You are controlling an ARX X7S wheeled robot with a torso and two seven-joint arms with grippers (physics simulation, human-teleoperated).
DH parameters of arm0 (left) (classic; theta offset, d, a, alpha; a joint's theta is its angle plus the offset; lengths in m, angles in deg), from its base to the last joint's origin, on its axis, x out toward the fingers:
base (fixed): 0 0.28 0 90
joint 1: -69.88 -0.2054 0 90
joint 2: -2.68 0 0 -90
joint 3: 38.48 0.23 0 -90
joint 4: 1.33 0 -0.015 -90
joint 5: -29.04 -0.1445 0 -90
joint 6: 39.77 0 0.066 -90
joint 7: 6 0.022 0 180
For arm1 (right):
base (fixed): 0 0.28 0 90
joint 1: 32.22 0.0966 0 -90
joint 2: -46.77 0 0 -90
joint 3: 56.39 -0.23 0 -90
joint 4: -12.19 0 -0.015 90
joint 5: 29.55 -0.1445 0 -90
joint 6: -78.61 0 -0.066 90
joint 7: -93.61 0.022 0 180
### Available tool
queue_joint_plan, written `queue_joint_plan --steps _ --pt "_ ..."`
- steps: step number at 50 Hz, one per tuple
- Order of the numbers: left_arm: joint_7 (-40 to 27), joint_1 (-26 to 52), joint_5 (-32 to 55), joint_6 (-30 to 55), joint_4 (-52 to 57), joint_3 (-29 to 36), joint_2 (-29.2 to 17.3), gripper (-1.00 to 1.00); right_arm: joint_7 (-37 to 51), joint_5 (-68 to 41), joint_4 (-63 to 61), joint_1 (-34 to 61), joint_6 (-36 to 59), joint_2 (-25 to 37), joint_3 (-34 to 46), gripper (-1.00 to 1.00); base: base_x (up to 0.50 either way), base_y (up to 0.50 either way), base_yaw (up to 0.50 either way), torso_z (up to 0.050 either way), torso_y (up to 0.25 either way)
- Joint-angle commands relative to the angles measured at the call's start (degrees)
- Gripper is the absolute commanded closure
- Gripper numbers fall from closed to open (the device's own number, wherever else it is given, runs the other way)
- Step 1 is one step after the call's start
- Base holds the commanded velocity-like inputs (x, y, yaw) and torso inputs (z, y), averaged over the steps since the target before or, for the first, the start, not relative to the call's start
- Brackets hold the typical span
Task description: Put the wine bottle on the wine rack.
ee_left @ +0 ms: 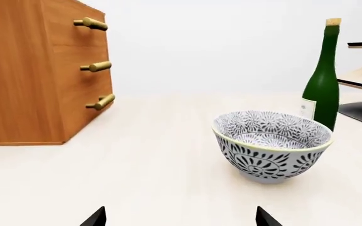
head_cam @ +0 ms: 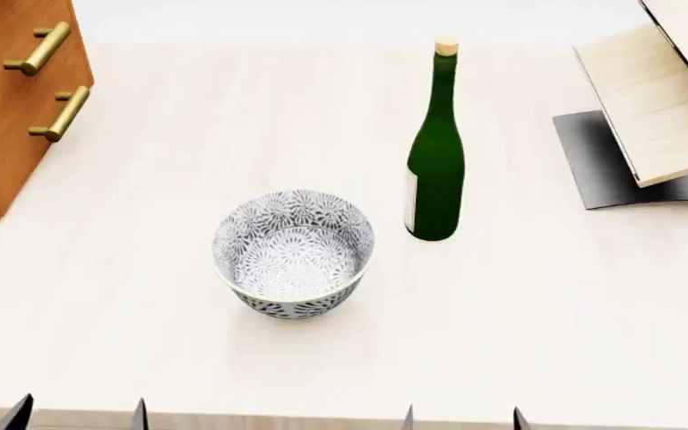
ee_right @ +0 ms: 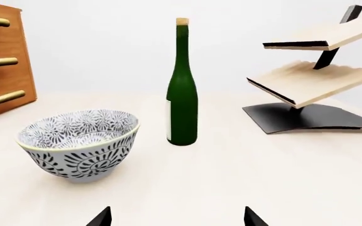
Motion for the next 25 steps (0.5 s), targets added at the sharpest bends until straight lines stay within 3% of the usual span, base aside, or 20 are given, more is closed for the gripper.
queue_joint_plan --steps 1,21,25 --pt "-1.59 -2.62 0.18 2.03 9.19 0.90 -1.59 -1.00 0.99 -2.06 -10.86 -2.78 3.09 1.70 0.39 -1.00 0.00 0.00 0.00 0.000 0.000" --pt "-4.71 -9.06 -2.31 4.94 30.82 2.59 -4.16 -1.00 3.04 -2.56 -28.85 -7.75 4.51 4.45 1.28 -1.00 0.00 0.00 0.00 0.000 0.000" --pt "-5.35 -11.20 -2.68 1.28 34.68 2.45 -4.69 -1.00 3.74 -1.28 -33.24 -10.76 -1.40 4.52 1.11 -1.00 0.00 0.00 0.00 0.000 0.000"
